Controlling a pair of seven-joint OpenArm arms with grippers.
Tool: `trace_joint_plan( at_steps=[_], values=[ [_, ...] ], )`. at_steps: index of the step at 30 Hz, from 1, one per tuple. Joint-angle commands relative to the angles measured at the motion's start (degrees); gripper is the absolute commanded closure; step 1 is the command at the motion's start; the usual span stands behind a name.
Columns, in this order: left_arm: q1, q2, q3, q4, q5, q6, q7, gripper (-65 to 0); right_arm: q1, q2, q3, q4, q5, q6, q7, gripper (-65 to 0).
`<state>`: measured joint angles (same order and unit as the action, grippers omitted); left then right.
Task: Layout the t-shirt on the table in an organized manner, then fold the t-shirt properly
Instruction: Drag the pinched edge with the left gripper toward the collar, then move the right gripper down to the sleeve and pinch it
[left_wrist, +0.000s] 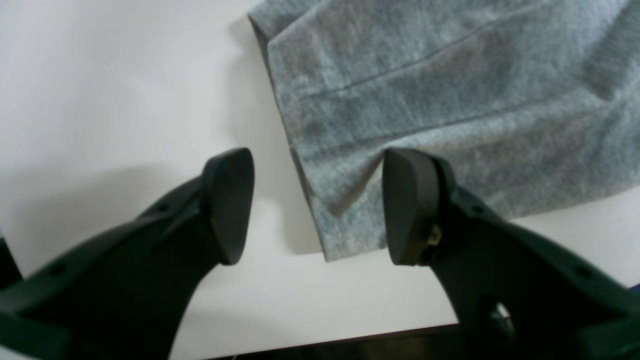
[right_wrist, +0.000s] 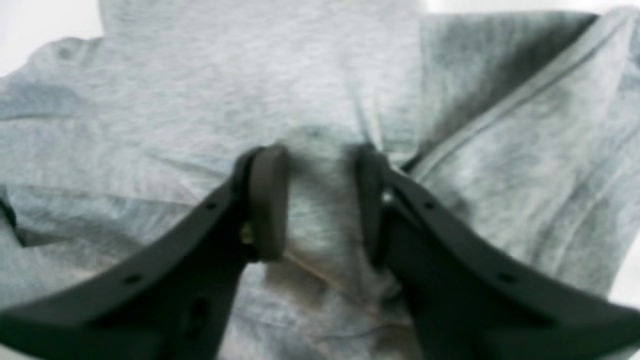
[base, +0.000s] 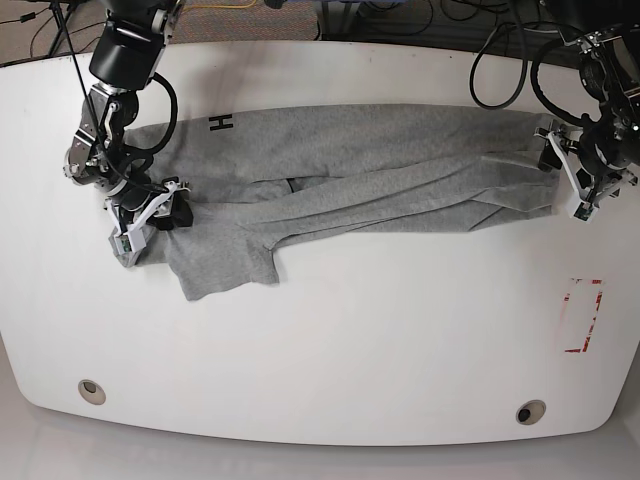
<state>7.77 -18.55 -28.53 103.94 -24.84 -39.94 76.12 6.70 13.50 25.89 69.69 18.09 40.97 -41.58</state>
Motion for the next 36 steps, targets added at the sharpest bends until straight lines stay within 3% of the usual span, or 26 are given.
trace_joint_plan(
  at_steps=[1, 10, 14, 24, 31, 36],
  values=[
    [-1.31, -1.1, -1.75, 4.32, -3.16, -0.06, 0.23, -38.5, 0.2, 0.7, 0.09, 0.24, -2.04, -0.97, -2.15, -24.7],
    [-6.23, -0.58, -5.53, 4.59, -7.64, -0.06, 0.06, -38.5, 0.2, 0.7, 0.09, 0.24, -2.04, -0.97, -2.15, -23.6],
    [-8.87, 2.33, -5.18, -1.74, -6.06, -0.06, -1.17, -38.5, 0.2, 0.7, 0.09, 0.24, -2.04, -0.97, -2.15, -23.6],
    [-9.92, 2.5, 2.64, -20.03, 1.41, -0.06, -13.48, -38.2, 0.2, 0.61, 0.09, 0.24, -1.95, -0.97, -2.15, -23.6],
    [-9.92, 1.1, 3.35, -29.7, 3.17, -0.06, -16.29, -26.4, 0.29, 0.61, 0.09, 1.39, -1.95, -0.97, -2.15, -24.3],
    [-9.92, 0.22, 3.52, -31.98, 3.17, -0.06, -18.49, -26.0, 0.29, 0.53, 0.18, 7.89, -1.87, -0.97, -5.49, -24.9]
  ],
)
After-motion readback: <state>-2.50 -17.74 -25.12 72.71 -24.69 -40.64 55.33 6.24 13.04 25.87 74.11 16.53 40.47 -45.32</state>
